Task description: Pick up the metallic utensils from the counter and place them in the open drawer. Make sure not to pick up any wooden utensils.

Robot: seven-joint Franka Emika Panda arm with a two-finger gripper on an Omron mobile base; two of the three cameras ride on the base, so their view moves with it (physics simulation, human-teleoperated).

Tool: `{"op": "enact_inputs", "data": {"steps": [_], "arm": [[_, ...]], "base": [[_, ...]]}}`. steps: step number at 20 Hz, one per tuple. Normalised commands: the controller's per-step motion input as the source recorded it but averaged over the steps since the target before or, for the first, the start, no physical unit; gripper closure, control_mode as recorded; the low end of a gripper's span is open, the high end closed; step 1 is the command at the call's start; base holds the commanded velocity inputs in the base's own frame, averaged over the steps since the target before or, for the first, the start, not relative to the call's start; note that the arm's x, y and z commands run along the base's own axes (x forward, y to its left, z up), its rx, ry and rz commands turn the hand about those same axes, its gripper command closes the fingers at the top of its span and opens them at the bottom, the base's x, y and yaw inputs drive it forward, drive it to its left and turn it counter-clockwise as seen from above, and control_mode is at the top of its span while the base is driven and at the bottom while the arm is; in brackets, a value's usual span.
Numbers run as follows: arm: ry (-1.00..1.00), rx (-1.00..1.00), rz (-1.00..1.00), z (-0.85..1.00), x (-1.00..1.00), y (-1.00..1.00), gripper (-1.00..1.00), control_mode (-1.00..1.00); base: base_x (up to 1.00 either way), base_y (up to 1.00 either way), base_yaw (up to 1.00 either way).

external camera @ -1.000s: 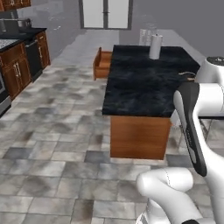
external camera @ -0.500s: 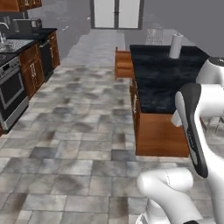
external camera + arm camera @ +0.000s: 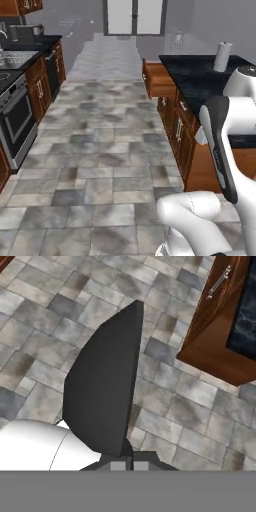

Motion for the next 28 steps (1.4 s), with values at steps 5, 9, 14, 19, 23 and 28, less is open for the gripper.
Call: {"op": "enact_inputs", "data": {"steps": [5,9,14,19,23,28], "arm": [[0.00,0.00,0.00,0.00,0.00,0.00,1.00,1.00],[0.00,0.00,0.00,0.00,0.00,0.00,1.00,1.00],[0.00,0.00,0.00,0.00,0.00,0.00,1.00,1.00],[0.00,0.00,0.00,0.00,0.00,0.00,1.00,1.00],[0.00,0.00,0.00,0.00,0.00,0.00,1.00,1.00],[0.00,0.00,0.00,0.00,0.00,0.00,1.00,1.00]], "base": [[1.00,0.76,-0.23],[1.00,0.59,-0.23],[0.99,0.17,-0.14],[0.90,-0.23,-0.01],[0.86,-0.28,0.00],[0.82,-0.17,0.00]]}}
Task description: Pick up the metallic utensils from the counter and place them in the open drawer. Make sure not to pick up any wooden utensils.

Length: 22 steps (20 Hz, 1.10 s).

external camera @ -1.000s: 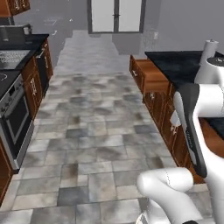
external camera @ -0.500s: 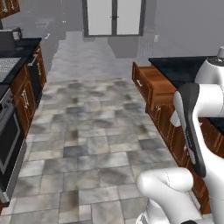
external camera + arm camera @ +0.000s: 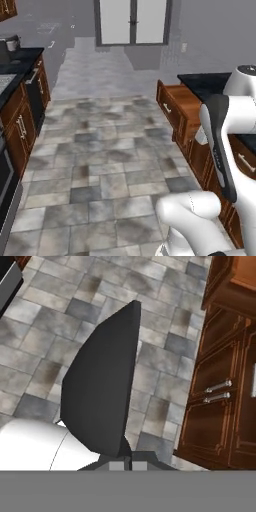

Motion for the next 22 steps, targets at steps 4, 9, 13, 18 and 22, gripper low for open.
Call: {"op": "enact_inputs", "data": {"steps": [4,9,13,18,22], "arm": [[0.00,0.00,0.00,0.00,0.00,0.00,1.00,1.00],[0.00,0.00,0.00,0.00,0.00,0.00,1.00,1.00],[0.00,0.00,0.00,0.00,0.00,0.00,1.00,1.00],[0.00,0.00,0.00,0.00,0.00,0.00,1.00,1.00],[0.00,0.00,0.00,0.00,0.00,0.00,1.00,1.00]], "base": [[0.43,-0.47,0.00],[0.16,-0.61,0.00],[0.19,-0.47,0.00],[0.27,-0.39,0.00],[0.62,-0.04,0.00]]}}
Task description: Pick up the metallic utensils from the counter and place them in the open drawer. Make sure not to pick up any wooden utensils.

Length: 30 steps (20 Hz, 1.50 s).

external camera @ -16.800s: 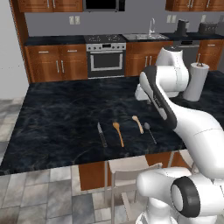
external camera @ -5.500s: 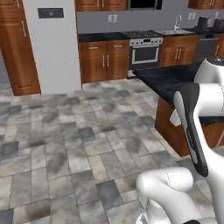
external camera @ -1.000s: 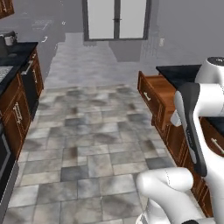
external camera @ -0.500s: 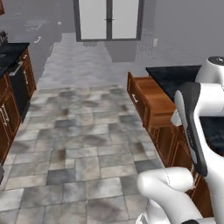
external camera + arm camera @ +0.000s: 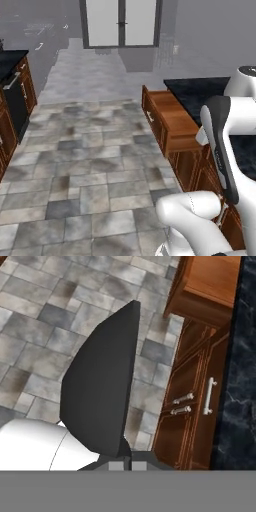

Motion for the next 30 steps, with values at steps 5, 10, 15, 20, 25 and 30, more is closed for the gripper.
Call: {"op": "enact_inputs", "data": {"steps": [5,10,15,20,25,30], "arm": [[0.00,0.00,0.00,0.00,0.00,0.00,1.00,1.00],[0.00,0.00,0.00,0.00,0.00,0.00,1.00,1.00],[0.00,0.00,0.00,0.00,0.00,0.00,1.00,1.00],[0.00,0.00,0.00,0.00,0.00,0.00,1.00,1.00],[0.00,0.00,0.00,0.00,0.00,0.00,1.00,1.00],[0.00,0.00,0.00,0.00,0.00,0.00,1.00,1.00]], "base": [[0.62,-0.20,0.00],[0.58,-0.28,0.00],[0.41,-0.32,0.00],[0.34,-0.08,0.00],[0.08,-0.08,-0.02],[0.21,-0.15,-0.07]]}}
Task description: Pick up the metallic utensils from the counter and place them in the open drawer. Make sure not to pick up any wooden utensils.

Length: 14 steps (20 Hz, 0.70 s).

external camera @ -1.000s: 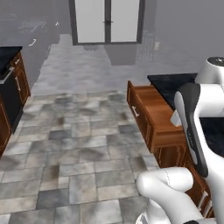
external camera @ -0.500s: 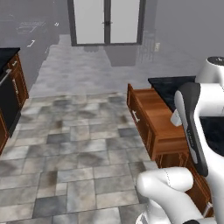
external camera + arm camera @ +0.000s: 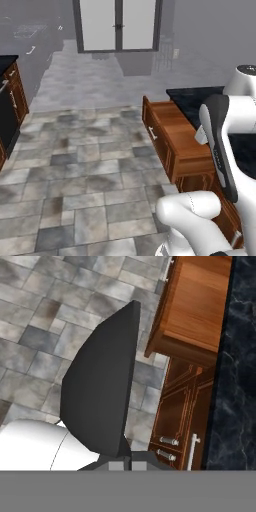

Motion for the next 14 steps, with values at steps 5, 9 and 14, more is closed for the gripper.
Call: {"op": "enact_inputs", "data": {"steps": [5,9,14], "arm": [[0.00,0.00,0.00,0.00,0.00,0.00,1.00,1.00],[0.00,0.00,0.00,0.00,0.00,0.00,1.00,1.00],[0.00,0.00,0.00,0.00,0.00,0.00,1.00,1.00]], "base": [[0.00,-0.20,-0.04],[0.00,-0.21,-0.06],[0.00,-0.14,-0.05]]}}
